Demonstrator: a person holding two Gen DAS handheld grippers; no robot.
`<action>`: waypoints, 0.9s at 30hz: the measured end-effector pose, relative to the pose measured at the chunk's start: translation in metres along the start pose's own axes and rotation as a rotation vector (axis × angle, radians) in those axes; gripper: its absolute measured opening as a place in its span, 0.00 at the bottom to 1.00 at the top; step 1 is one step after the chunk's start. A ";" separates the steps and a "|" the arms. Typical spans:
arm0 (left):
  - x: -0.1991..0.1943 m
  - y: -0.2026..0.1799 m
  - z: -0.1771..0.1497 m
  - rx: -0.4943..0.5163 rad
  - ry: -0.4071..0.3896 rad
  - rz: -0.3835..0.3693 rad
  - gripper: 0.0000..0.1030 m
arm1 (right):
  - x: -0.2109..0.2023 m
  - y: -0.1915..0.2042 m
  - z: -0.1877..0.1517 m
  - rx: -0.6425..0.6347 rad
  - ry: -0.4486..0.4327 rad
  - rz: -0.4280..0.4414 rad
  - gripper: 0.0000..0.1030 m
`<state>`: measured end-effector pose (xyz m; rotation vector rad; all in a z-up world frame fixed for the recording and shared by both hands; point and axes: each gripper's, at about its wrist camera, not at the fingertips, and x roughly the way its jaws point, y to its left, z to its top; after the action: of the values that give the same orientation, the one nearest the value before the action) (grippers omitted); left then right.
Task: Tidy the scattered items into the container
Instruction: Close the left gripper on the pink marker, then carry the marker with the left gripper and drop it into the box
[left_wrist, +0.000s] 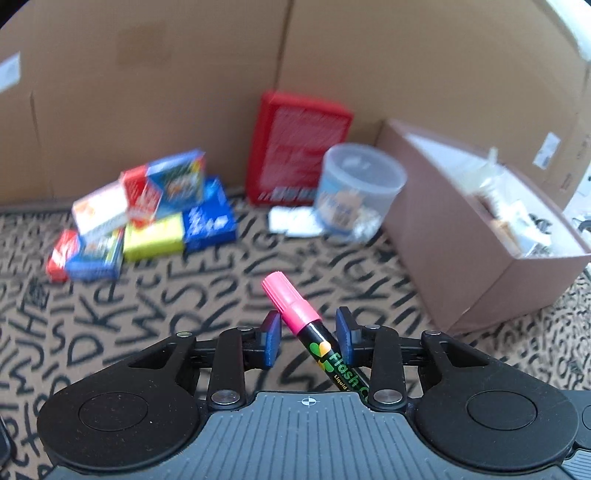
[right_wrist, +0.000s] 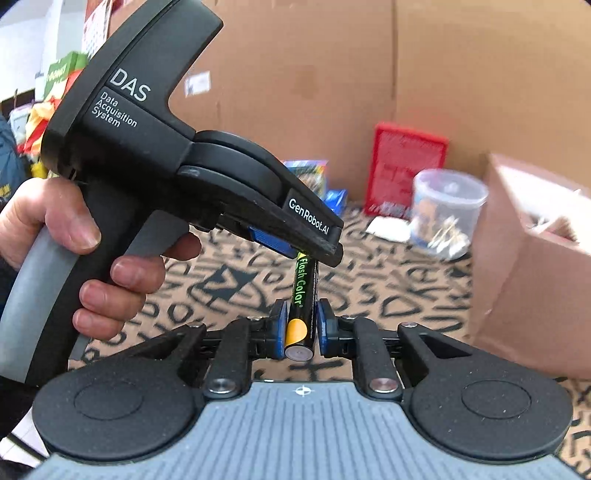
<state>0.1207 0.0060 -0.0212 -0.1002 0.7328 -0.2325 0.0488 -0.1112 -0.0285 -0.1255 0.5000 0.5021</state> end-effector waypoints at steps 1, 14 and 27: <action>-0.002 -0.007 0.005 0.010 -0.012 -0.003 0.29 | -0.005 -0.003 0.002 0.003 -0.017 -0.012 0.19; -0.008 -0.108 0.068 0.187 -0.150 -0.073 0.29 | -0.055 -0.069 0.027 0.051 -0.191 -0.174 0.18; 0.053 -0.159 0.112 0.230 -0.132 -0.118 0.54 | -0.035 -0.141 0.041 0.102 -0.199 -0.266 0.18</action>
<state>0.2067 -0.1600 0.0542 0.0604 0.5651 -0.4172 0.1091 -0.2398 0.0236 -0.0424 0.3067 0.2247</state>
